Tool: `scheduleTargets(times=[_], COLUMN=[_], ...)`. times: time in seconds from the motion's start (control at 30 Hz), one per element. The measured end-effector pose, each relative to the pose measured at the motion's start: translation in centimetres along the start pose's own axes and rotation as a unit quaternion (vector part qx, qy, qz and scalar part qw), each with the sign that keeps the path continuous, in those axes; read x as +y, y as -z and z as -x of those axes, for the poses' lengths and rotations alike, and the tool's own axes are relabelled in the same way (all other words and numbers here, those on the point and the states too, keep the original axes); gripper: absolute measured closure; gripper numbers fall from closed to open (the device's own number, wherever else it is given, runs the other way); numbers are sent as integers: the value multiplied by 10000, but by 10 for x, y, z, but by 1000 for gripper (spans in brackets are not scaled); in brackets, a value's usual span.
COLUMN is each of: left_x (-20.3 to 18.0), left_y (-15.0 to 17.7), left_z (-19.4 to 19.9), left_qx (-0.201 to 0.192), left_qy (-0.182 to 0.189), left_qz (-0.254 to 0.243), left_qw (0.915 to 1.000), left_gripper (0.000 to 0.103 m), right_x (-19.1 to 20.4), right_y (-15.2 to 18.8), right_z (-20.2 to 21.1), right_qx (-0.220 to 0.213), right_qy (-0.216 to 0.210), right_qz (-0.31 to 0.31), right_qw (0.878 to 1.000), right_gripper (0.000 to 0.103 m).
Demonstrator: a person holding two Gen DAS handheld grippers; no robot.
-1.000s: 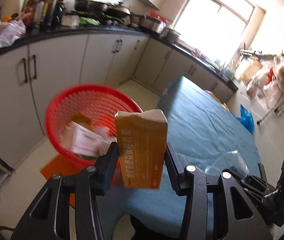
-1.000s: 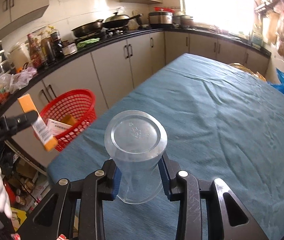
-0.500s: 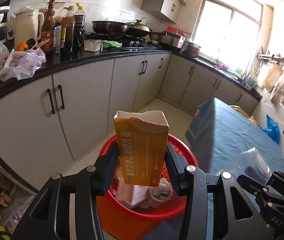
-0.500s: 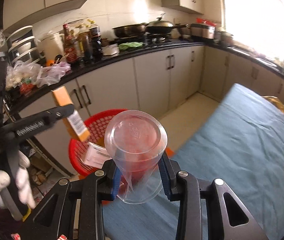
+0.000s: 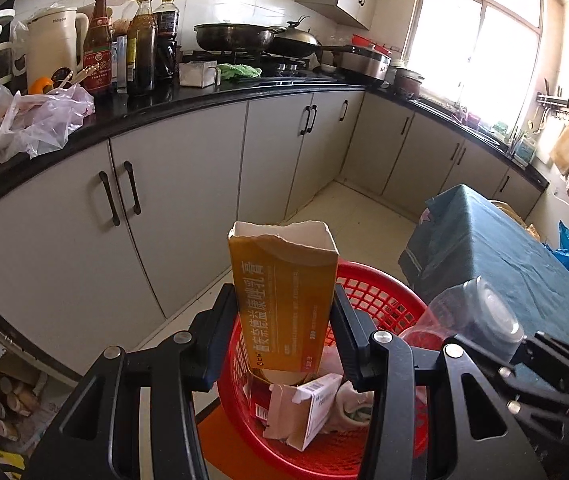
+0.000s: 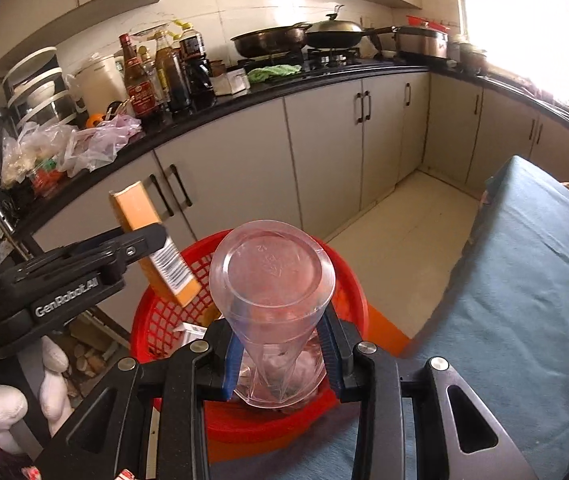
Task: Collect trash
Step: 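Lower the orange box and clear cup into the red basket, then open both tools to drop the box and cup into the basket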
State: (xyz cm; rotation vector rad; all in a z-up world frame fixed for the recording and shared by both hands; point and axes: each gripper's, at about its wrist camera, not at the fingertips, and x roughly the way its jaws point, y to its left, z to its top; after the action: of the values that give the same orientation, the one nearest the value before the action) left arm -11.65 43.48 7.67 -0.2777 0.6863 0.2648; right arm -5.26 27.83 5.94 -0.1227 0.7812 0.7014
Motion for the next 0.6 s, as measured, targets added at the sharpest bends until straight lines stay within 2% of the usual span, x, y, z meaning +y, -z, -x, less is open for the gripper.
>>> scheduleTargets(times=[0.6], left_x=[1], left_y=[0], left_z=[-11], left_qx=[97], left_qy=[24], left_qz=[69], left_qw=[9999], left_gripper=[57], right_x=[-3], right_y=[10], right_z=[-8], right_qx=[42], right_qy=[-42], right_qz=[-101], right_qw=[9999], right_gripper=[64])
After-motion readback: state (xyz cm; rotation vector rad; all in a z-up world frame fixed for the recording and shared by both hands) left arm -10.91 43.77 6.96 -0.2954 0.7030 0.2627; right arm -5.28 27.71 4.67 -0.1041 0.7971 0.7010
